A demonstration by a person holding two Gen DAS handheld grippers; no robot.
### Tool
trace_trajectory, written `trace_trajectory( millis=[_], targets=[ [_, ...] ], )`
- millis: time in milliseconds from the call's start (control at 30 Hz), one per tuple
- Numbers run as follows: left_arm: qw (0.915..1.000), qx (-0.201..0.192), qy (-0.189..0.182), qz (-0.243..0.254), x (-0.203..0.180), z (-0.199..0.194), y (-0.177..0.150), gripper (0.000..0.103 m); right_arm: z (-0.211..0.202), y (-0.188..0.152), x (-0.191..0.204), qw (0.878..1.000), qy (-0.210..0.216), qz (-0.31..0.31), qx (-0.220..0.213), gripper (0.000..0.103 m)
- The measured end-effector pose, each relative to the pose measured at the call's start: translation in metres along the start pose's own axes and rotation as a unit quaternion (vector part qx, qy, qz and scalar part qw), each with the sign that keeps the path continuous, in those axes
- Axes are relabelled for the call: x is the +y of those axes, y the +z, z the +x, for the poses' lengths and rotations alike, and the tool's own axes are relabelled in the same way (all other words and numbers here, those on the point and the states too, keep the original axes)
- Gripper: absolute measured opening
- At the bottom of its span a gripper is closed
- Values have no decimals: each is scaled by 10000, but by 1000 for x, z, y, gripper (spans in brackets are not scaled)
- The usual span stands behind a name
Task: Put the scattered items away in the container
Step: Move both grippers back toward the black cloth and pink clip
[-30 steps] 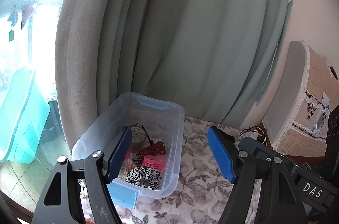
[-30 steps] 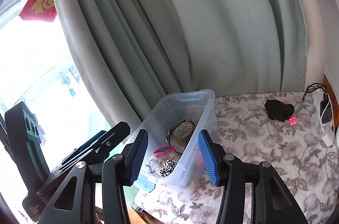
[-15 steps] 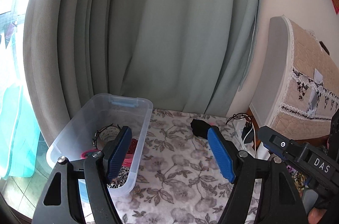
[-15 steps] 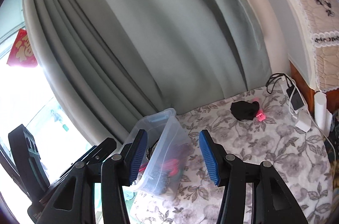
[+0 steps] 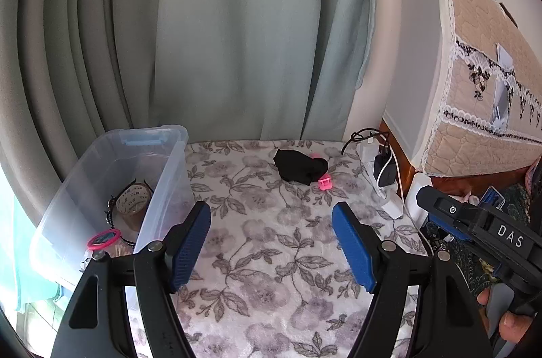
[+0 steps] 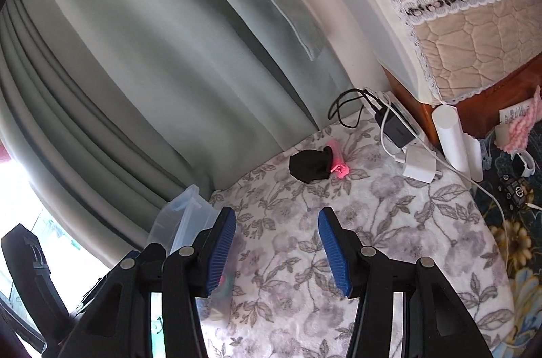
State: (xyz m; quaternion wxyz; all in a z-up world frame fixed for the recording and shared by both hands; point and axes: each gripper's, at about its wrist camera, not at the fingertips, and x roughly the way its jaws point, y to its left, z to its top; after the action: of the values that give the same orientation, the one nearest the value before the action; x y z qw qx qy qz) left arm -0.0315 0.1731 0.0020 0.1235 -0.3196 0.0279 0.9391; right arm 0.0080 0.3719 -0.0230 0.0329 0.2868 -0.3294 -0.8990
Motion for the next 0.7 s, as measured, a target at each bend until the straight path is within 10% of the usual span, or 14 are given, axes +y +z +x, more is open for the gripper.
trace_trajectory(
  millis=[700],
  targets=[
    [9941,1087,-62,25,-25,148,-20,75,88,-9,-71,9933,-670,374,870,55]
  ],
)
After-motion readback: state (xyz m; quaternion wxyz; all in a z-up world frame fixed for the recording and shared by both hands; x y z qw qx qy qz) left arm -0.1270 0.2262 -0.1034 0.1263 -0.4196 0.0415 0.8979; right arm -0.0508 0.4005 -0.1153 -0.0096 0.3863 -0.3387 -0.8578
